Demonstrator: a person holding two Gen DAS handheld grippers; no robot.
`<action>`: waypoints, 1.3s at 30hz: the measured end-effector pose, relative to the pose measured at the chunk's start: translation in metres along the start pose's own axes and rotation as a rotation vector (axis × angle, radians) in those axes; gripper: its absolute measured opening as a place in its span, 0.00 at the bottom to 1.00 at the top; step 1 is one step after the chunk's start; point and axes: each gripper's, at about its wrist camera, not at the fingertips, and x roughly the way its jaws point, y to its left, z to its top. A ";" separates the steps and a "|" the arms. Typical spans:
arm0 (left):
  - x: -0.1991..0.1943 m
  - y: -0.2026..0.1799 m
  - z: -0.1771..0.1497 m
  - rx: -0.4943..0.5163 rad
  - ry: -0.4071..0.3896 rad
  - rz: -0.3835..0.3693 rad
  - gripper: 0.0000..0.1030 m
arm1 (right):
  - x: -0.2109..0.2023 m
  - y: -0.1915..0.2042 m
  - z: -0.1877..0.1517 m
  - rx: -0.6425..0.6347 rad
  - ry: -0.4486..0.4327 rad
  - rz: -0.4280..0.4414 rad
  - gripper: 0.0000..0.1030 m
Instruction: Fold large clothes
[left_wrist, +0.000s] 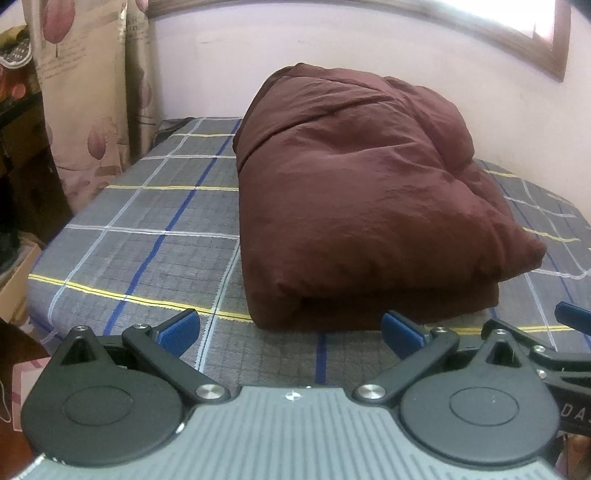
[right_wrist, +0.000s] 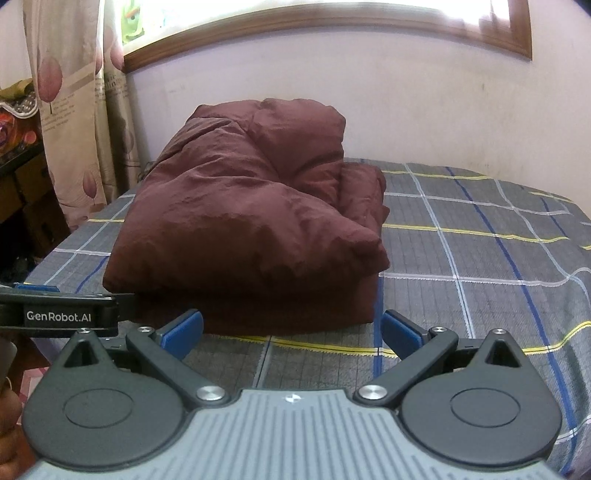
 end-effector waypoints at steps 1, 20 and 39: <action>0.000 0.000 0.000 0.000 0.001 -0.001 1.00 | 0.000 -0.001 0.000 0.001 0.001 0.001 1.00; 0.005 -0.001 -0.004 -0.005 0.030 -0.012 1.00 | 0.005 0.002 -0.005 -0.004 0.017 0.014 1.00; -0.006 -0.003 -0.009 -0.001 -0.102 0.005 1.00 | 0.007 0.002 -0.006 -0.004 0.021 0.015 1.00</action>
